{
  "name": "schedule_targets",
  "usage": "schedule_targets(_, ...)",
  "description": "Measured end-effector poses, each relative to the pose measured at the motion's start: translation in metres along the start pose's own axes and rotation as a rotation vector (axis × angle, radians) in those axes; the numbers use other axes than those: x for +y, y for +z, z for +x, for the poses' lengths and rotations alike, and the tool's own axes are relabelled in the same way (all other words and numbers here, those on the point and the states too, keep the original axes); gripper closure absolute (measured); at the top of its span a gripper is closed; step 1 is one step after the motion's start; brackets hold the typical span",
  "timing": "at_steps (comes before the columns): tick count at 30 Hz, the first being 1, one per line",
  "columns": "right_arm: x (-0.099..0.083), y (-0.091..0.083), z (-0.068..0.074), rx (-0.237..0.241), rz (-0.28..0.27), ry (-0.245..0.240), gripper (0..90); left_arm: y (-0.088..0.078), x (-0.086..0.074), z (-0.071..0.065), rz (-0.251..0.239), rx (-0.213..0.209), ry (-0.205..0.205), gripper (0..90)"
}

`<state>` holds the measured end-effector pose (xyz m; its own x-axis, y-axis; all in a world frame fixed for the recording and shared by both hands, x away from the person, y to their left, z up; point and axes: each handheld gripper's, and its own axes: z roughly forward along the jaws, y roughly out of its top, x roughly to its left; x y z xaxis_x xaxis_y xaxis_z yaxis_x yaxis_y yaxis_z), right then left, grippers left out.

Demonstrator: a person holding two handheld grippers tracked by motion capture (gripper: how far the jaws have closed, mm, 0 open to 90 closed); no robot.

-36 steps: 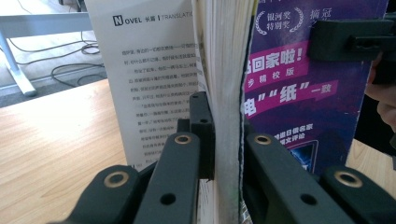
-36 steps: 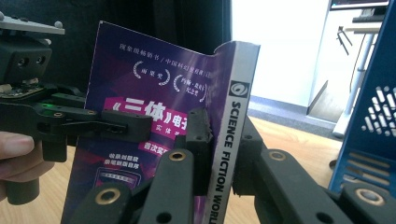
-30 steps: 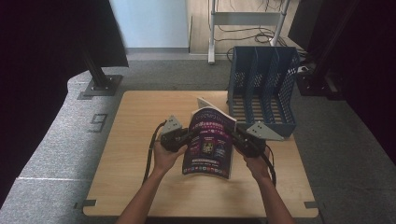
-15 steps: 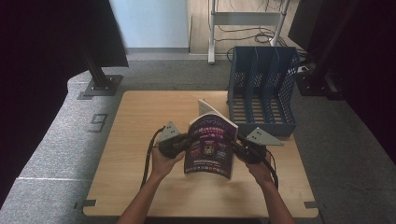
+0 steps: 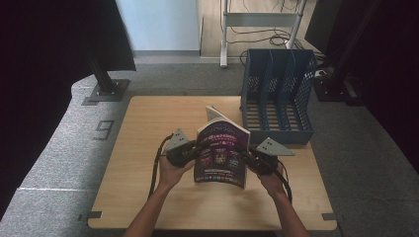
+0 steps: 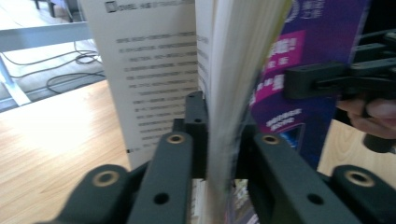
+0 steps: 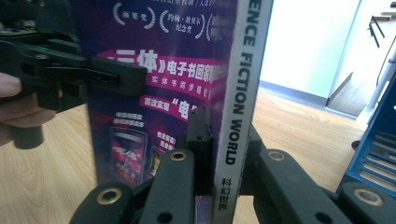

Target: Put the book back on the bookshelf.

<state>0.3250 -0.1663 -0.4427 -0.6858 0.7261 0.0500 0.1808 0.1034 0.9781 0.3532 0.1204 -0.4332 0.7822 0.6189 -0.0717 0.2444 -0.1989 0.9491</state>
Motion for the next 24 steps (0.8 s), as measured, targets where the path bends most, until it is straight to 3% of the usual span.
schedule_targets(4, -0.002, -0.004, 0.003, 0.007, -0.019, -0.012, 80.7, 0.002, -0.002, 0.003, 0.015, 0.046, 0.001, 60.9)
schedule_targets(6, -0.004, -0.006, 0.005, 0.011, -0.028, -0.018, 80.8, 0.004, -0.002, 0.004, 0.02, 0.07, -0.004, 46.2)
schedule_targets(9, -0.006, -0.007, 0.006, 0.016, -0.033, -0.03, 81.0, 0.008, -0.003, 0.005, 0.035, 0.11, -0.01, 35.3)
schedule_targets(14, -0.006, -0.009, 0.009, 0.017, -0.037, -0.039, 81.0, 0.013, -0.001, 0.007, 0.046, 0.11, -0.028, 25.7)
schedule_targets(19, -0.007, -0.011, 0.012, 0.027, -0.041, -0.05, 81.0, 0.018, 0.005, 0.004, 0.042, 0.084, -0.003, 22.2)
schedule_targets(24, -0.008, -0.013, 0.013, 0.032, -0.049, -0.054, 81.0, 0.021, 0.008, 0.006, 0.051, 0.087, -0.002, 18.4)
